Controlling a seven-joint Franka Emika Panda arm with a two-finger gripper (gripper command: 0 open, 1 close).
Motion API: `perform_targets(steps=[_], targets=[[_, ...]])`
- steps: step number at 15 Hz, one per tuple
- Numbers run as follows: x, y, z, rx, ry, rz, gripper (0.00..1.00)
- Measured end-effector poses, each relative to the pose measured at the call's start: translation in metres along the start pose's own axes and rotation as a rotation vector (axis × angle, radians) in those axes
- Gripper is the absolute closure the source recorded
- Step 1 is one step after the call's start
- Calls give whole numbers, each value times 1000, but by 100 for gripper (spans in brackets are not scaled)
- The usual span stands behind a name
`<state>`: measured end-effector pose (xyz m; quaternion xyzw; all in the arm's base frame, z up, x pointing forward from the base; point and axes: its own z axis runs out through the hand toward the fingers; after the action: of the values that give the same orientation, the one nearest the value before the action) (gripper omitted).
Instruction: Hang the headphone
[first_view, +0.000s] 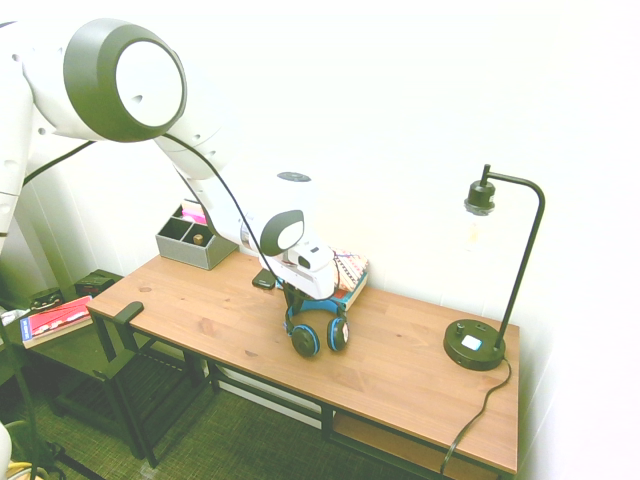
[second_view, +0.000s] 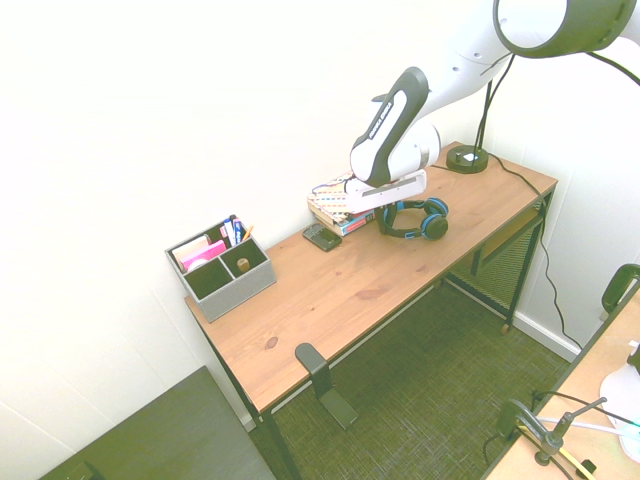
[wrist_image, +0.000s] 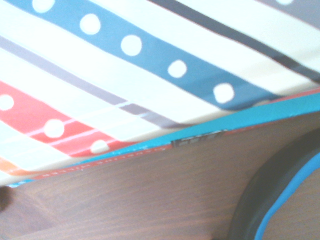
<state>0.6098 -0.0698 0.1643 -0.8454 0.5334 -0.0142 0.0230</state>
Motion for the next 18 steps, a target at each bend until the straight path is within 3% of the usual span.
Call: perform_targets(steps=[5, 9, 11, 14, 18], targets=[[0, 12, -16, -16, -51, -2, 100], [-19, 43, -86, 17, -110, -25, 100], [-41, 55, -124, 56, -159, -99, 100], [-113, 66, -167, 68, -216, -281, 100], [-264, 96, -177, 50, -200, -510, 100]])
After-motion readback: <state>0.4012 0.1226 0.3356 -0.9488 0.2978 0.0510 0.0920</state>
